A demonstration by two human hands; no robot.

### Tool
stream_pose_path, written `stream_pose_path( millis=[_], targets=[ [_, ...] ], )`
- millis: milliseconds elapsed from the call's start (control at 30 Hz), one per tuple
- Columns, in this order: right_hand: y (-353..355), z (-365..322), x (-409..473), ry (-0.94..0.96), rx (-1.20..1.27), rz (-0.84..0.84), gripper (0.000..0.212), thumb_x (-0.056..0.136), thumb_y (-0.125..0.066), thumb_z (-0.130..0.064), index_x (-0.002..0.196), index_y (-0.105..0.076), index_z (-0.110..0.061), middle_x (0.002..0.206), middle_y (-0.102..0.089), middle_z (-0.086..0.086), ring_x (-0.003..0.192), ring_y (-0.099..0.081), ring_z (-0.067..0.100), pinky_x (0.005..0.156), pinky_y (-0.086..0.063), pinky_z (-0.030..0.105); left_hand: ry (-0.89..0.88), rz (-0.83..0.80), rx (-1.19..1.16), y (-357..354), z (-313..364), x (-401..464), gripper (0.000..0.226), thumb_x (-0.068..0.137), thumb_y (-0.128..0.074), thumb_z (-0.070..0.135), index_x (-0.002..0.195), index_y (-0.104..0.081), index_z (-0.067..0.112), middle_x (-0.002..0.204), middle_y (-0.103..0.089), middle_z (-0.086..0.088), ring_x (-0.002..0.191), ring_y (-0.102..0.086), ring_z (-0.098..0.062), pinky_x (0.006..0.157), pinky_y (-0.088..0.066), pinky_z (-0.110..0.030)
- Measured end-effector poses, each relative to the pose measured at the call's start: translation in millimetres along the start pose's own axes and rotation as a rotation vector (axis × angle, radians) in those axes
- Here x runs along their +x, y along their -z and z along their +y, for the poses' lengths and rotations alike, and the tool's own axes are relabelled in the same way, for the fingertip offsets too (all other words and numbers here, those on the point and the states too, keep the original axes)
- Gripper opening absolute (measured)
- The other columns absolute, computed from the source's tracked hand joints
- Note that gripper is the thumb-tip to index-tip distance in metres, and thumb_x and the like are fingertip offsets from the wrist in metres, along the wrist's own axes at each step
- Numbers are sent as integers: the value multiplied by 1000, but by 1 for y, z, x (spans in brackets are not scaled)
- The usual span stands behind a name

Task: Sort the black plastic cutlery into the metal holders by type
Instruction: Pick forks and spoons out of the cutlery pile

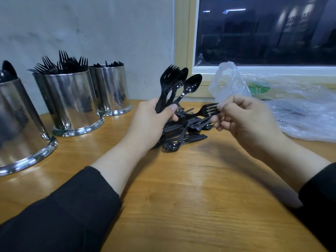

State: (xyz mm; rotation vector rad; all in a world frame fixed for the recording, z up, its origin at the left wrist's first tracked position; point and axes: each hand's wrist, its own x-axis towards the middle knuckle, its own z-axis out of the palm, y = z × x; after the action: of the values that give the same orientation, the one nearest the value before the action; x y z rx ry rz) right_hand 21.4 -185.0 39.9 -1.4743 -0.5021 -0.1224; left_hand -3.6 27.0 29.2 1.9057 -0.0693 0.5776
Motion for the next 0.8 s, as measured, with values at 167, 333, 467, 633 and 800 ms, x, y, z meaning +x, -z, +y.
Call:
stream_pose_path(
  millis=[167, 333, 467, 633, 800],
  targets=[
    [-13, -4, -4, -167, 252, 25, 18, 96, -50, -2, 81, -56, -10, 66, -68, 10, 59, -58, 16, 60, -49, 23, -54, -53, 18, -11, 0, -6, 16, 99, -63, 24, 87, -70, 16, 80, -74, -2, 83, -69, -25, 88, -56, -46],
    [-14, -4, -4, -241, 357, 30, 11, 96, -54, -6, 87, -58, -9, 70, -70, 10, 61, -61, 13, 58, -54, 20, -23, -84, -98, -16, -2, -7, 14, 99, -64, 20, 86, -68, 16, 65, -61, 6, 63, -67, -18, 71, -61, -40],
    [-15, -2, -5, -235, 395, -22, 9, 96, -60, -13, 91, -61, -5, 77, -73, 13, 65, -65, 13, 61, -56, 19, -16, -127, -5, -18, -5, -8, 20, 99, -63, 29, 81, -64, 20, 61, -57, 4, 50, -47, -14, 51, -38, -29],
    [-4, -1, -3, 24, -83, 184, 37, 95, -61, -43, 84, -60, -8, 58, -58, 7, 49, -51, 21, 45, -42, 31, 160, -212, -254, -16, -6, -8, 17, 101, -60, 26, 89, -59, 15, 71, -53, -3, 48, -33, -12, 46, -25, -25],
    [2, 4, 2, 63, -307, 111, 28, 94, -63, -44, 103, -63, -18, 65, -57, 3, 53, -53, 17, 49, -45, 34, 255, -349, -359, -17, -6, -10, 14, 103, -58, 23, 90, -59, 17, 72, -51, -3, 48, -32, -11, 42, -21, -22]
  ],
)
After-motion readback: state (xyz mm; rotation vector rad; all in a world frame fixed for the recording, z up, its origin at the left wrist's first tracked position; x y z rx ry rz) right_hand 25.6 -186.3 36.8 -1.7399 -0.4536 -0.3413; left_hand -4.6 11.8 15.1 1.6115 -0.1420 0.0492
